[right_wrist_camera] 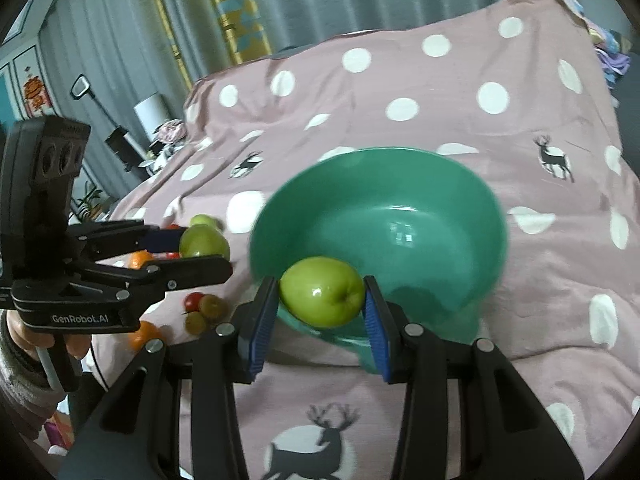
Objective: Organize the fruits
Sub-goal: 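Carry the lime into the teal bowl and open the left gripper while the right gripper drops the apple in, then withdraw both grippers from the bowl toward the oranges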
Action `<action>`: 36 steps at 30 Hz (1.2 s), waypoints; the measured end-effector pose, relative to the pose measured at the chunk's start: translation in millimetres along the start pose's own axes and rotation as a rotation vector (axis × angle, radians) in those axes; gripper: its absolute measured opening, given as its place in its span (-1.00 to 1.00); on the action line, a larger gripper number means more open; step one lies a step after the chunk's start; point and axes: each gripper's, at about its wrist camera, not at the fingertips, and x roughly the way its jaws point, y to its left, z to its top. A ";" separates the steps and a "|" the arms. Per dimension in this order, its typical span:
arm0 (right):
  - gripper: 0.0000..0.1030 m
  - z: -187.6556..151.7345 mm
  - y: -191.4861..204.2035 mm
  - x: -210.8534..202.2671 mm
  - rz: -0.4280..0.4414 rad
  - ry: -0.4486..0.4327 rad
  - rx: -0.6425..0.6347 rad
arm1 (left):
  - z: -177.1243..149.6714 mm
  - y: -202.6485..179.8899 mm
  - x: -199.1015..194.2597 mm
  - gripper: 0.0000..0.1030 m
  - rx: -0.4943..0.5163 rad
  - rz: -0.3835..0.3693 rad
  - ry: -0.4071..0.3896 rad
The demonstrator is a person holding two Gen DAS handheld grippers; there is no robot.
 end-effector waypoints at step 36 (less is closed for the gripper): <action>0.18 0.9 -0.2 -21.9 -0.020 -0.051 0.032 | -13.6 42.1 -37.5 0.58 -0.062 0.204 -0.032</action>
